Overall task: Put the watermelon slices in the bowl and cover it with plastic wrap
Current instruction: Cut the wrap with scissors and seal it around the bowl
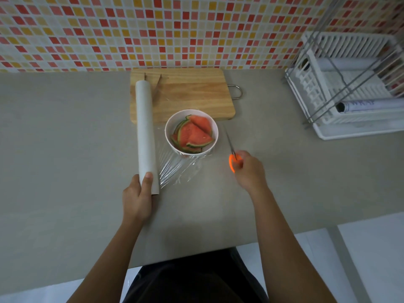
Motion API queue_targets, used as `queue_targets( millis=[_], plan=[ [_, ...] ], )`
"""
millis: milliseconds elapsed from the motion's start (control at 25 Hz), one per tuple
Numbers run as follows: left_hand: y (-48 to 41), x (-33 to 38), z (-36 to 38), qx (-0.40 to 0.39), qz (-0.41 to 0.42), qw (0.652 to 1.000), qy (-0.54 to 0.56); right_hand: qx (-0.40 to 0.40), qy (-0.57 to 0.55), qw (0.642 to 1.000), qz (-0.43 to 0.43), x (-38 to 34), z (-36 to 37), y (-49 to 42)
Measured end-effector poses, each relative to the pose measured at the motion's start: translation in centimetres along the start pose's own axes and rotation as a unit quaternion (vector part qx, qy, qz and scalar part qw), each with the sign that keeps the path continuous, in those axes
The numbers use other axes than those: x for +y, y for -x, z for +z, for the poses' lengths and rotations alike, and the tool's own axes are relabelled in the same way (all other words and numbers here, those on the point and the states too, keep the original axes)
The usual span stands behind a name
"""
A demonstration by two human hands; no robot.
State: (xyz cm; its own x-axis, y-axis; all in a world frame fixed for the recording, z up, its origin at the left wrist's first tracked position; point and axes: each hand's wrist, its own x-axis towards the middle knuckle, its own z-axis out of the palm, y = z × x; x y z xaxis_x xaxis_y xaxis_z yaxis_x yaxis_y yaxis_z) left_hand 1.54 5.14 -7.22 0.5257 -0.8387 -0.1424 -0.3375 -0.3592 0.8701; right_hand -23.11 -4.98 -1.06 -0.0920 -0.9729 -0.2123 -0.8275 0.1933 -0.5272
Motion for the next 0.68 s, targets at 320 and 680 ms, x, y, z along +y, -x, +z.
queue_targets(
  millis=[320,680],
  plan=[
    [0.1,0.0,0.1,0.005,-0.014,0.999,0.029,-0.187,-0.465,0.853,-0.145,-9.8,1.0,4.6],
    [0.2,0.5,-0.1,0.011,-0.032,0.999,0.04,-0.237,-0.432,0.87,-0.007,-4.6,6.3,12.2]
  ],
)
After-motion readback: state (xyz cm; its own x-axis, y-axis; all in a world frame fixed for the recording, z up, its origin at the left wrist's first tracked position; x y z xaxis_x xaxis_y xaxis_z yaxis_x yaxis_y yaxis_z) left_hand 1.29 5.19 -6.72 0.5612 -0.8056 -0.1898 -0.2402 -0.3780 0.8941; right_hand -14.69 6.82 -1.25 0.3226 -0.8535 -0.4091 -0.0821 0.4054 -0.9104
